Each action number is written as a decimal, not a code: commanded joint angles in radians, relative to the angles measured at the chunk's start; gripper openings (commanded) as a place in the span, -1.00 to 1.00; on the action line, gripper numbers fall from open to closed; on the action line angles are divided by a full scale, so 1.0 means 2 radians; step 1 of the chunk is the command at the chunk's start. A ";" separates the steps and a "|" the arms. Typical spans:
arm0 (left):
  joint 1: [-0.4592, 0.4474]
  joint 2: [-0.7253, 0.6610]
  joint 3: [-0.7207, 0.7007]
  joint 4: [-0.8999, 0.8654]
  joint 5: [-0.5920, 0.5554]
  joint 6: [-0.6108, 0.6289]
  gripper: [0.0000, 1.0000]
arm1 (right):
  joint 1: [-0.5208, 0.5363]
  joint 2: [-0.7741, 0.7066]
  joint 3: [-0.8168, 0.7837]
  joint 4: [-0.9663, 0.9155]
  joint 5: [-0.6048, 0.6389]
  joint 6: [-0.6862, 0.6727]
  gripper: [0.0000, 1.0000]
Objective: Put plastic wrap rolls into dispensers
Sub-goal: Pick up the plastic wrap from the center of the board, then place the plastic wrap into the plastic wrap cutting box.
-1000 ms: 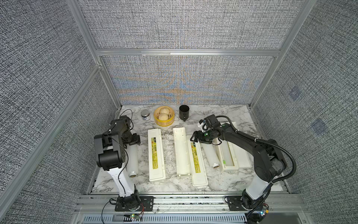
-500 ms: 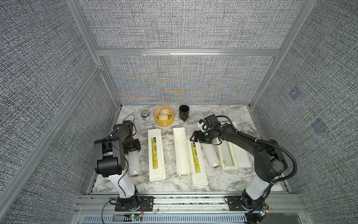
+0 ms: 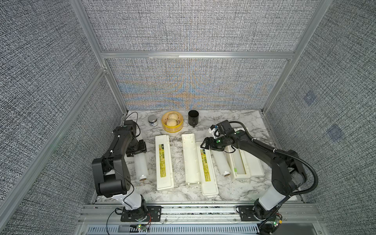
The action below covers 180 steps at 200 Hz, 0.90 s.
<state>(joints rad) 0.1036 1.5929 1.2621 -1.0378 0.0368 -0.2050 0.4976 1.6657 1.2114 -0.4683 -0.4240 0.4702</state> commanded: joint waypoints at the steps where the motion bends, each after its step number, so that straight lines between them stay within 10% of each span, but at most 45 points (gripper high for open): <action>1: -0.013 -0.032 0.013 -0.043 0.048 0.001 0.02 | 0.000 -0.004 0.002 -0.010 0.002 0.000 0.64; 52: -0.110 -0.082 0.039 0.002 0.172 -0.110 0.02 | 0.001 -0.015 0.005 -0.017 0.007 -0.001 0.64; 109: -0.269 -0.032 0.062 0.127 0.181 -0.257 0.02 | 0.000 -0.045 -0.018 -0.018 0.016 -0.006 0.64; 180: -0.365 0.063 0.109 0.136 0.123 -0.276 0.02 | -0.003 -0.098 -0.071 -0.014 0.023 -0.010 0.64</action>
<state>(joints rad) -0.5831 1.6852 1.4437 -0.8242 0.3153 -0.7498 0.4934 1.4914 1.0924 -0.4976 -0.3882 0.4606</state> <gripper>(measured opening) 0.674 0.823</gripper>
